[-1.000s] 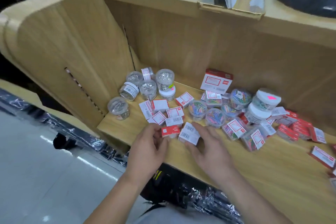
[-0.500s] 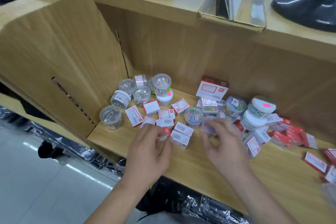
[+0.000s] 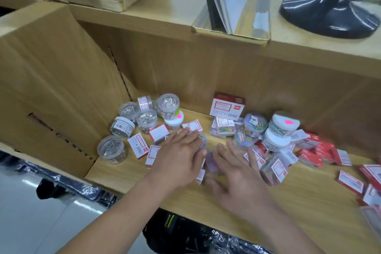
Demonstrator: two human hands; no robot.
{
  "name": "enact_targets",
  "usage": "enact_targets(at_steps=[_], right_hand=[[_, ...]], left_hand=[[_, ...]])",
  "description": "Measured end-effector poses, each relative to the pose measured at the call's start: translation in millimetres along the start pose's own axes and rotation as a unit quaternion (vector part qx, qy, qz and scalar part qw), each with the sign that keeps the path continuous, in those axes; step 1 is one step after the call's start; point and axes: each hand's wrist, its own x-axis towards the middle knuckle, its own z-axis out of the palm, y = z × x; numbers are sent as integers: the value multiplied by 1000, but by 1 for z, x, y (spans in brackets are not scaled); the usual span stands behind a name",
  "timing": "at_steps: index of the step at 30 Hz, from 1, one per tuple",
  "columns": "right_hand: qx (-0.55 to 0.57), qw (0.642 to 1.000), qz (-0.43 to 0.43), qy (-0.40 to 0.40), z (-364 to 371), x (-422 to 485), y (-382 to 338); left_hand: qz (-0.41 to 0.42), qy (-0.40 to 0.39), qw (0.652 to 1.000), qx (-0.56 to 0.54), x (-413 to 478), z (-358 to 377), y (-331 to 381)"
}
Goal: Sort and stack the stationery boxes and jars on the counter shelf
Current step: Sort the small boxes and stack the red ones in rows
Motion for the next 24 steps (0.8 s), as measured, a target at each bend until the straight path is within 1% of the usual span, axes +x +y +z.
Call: enact_targets(at_steps=[1,3,5,8,10,11,13,15,18,19,21,23,24], right_hand=[[40,999,7,11,-7,4,2],[106,992,39,59,-25,14,8],[135,983,72,98,-44,23,17],[168,972,91,136,-61,26,30],[165,968,97,164,-68,21,40],[159,965,105,183,-70,18,46],[150,955,127,223,-75,11,55],[162,943,153,247,-80,7,63],[165,930,175,277,-88,-5,85],[152,929,191,277,-90,-11,97],[116,926,260,246,-90,-25,130],[76,923,331,178,-87,-37,164],[70,926,342,144,-85,-41,174]], left_hand=[[0,15,1000,-25,6,-4,1],[-17,62,996,-63,29,-13,8],[-22,88,992,-86,60,-21,19],[-23,59,997,-47,98,-21,33],[-36,49,998,-12,108,-17,34],[-39,47,998,-13,110,-17,32],[-42,34,998,-33,111,-17,27],[-30,31,997,-59,110,-21,28],[12,68,991,-110,95,-33,45],[11,79,987,-136,88,-38,55],[-7,83,975,-206,71,-42,76],[-11,71,960,-272,54,-35,96],[-12,60,953,-296,46,-27,105]])
